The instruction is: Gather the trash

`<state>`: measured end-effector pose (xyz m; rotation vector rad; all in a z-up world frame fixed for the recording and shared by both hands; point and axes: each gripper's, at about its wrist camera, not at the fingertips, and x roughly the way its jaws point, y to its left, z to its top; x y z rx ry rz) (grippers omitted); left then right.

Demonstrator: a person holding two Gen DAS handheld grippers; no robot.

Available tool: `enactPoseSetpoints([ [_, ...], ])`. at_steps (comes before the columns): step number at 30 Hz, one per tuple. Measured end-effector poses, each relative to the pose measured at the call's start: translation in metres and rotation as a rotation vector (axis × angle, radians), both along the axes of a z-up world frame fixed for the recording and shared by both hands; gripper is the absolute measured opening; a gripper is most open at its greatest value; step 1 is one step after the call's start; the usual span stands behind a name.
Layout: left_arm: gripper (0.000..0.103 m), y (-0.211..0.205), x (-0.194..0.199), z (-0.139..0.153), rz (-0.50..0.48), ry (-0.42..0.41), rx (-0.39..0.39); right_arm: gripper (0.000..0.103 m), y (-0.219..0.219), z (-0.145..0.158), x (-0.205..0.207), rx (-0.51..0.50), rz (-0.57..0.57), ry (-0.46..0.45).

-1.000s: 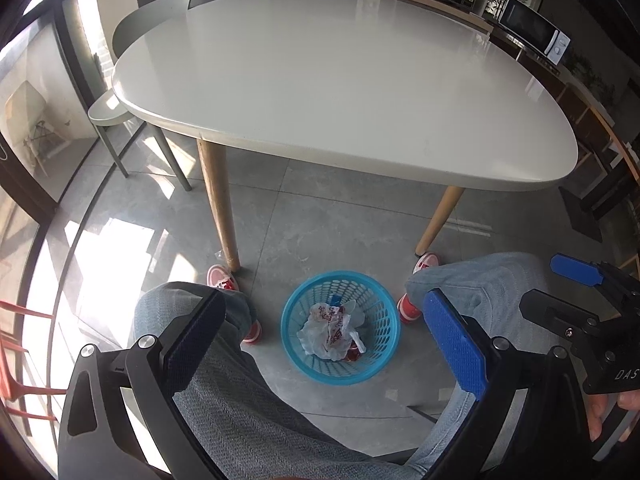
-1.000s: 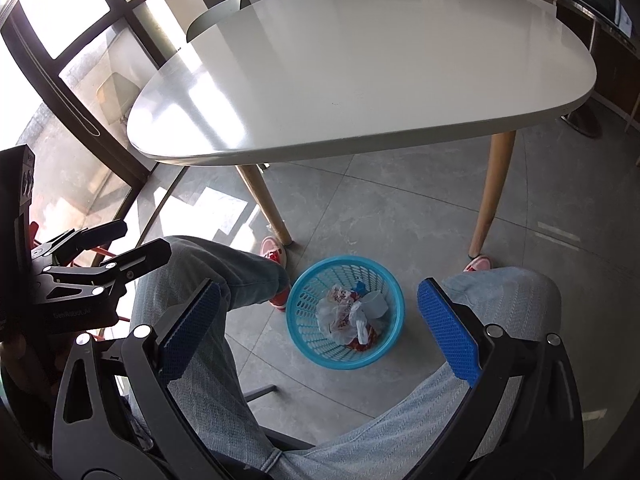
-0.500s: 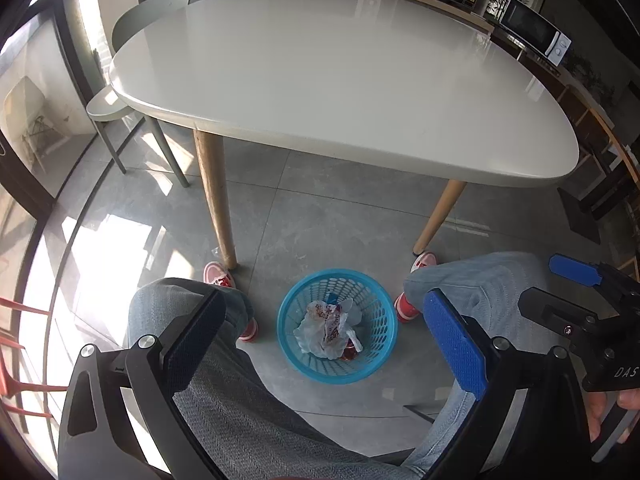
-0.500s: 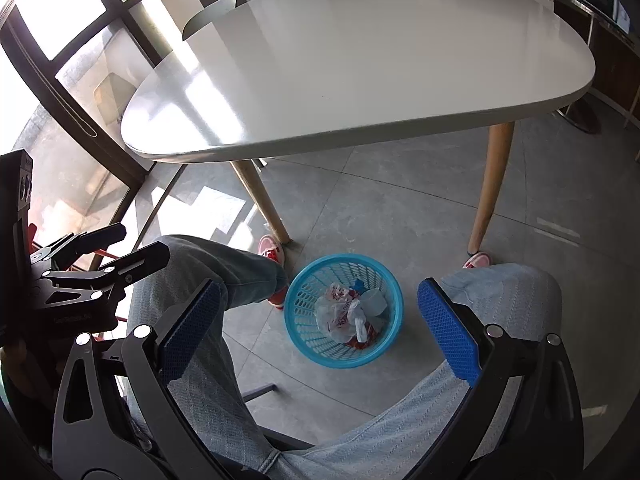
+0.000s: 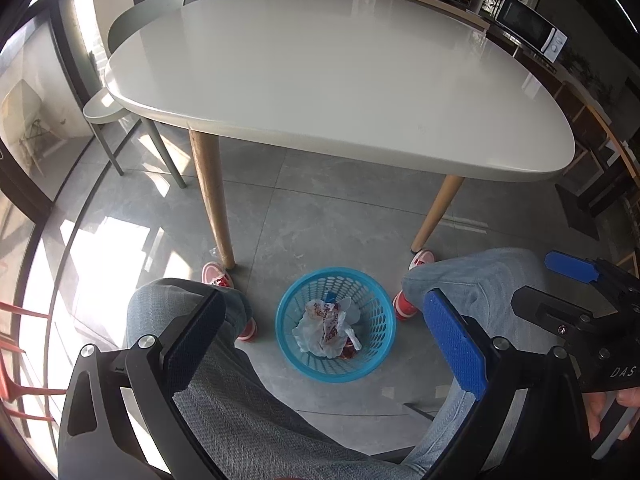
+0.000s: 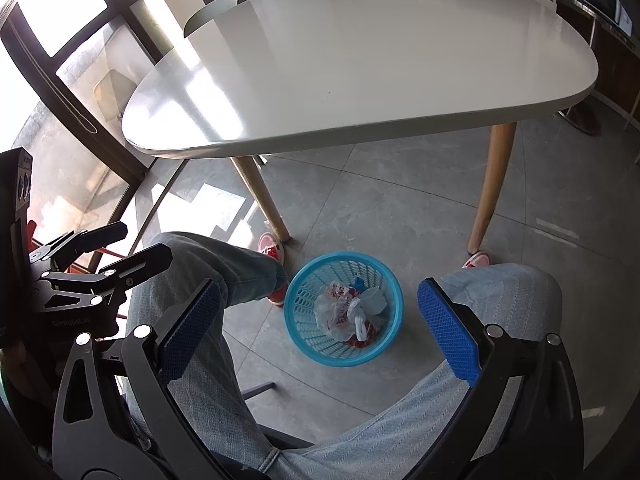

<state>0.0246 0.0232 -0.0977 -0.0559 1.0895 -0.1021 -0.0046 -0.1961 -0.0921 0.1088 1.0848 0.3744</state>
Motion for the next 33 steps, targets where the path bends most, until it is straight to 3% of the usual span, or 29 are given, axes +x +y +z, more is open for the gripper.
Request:
enactPoseSetpoints([
  [33, 0.097, -0.0059, 0.0001, 0.0020, -0.004, 0.002, 0.038, 0.094, -0.0007, -0.0037, -0.0025, 0.005, 0.002, 0.011],
])
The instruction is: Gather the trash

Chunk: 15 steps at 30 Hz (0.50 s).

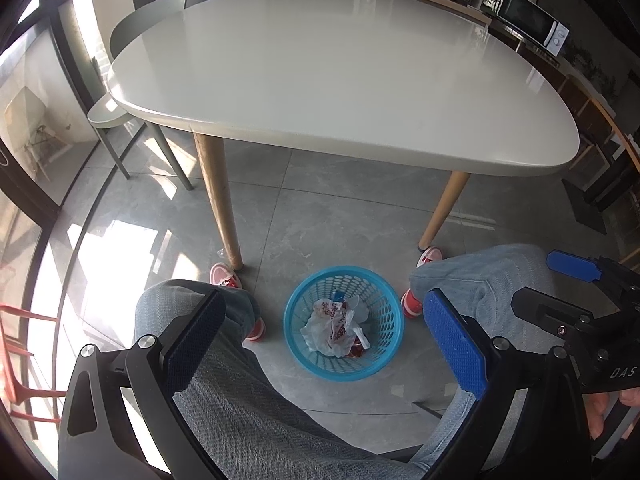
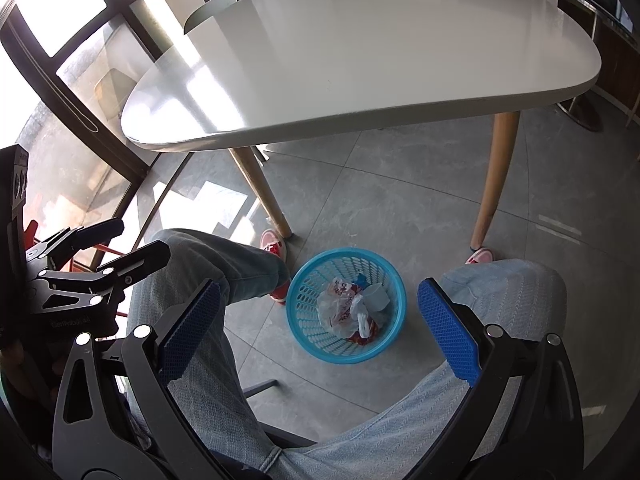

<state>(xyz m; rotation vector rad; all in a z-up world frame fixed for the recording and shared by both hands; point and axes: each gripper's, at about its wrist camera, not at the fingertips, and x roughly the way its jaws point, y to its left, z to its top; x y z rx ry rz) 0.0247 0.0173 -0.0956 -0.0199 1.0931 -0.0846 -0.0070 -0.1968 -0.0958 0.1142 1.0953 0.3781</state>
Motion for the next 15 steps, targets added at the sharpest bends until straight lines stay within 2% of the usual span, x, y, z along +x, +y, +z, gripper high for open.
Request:
enactPoseSetpoints([
  [15, 0.097, 0.0045, 0.0015, -0.0020, 0.008, 0.014, -0.006, 0.094, 0.0003, -0.0027, 0.0003, -0.003, 0.003, 0.004],
])
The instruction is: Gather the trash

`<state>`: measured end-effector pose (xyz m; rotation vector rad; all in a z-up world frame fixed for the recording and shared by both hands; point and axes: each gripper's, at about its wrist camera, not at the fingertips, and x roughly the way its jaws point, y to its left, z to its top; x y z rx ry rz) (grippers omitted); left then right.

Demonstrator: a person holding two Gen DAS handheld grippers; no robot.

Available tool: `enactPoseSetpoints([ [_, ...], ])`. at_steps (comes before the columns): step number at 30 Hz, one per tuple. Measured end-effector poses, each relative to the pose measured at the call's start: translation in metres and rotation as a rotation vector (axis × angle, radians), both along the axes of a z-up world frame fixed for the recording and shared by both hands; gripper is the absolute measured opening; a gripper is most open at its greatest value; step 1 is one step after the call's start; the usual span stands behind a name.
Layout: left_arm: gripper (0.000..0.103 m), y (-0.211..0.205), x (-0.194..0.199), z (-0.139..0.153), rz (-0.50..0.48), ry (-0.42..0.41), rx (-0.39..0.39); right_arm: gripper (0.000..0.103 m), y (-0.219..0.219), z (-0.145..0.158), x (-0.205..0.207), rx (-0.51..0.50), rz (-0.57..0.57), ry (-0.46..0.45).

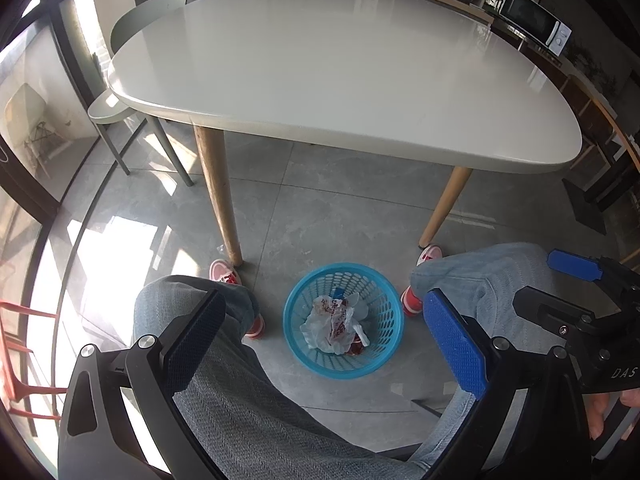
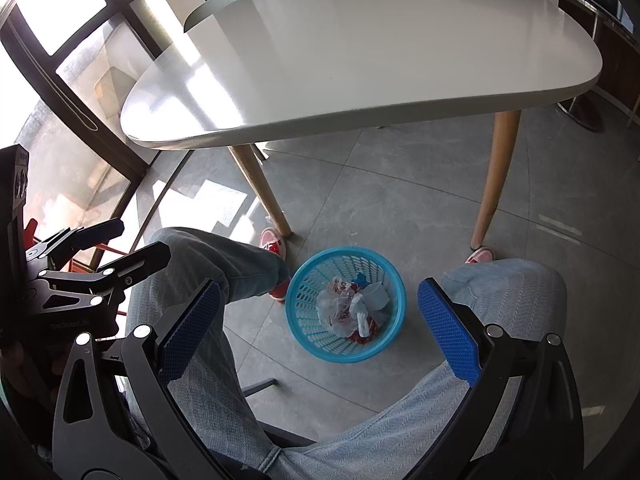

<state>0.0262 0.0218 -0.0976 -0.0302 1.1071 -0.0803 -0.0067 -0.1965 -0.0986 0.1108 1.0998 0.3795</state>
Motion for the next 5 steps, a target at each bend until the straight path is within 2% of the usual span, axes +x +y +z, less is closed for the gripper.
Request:
enactPoseSetpoints([
  [5, 0.097, -0.0020, -0.0002, -0.0010, -0.002, 0.002, 0.004, 0.094, 0.0005, -0.0003, 0.0002, -0.001, 0.001, 0.000],
])
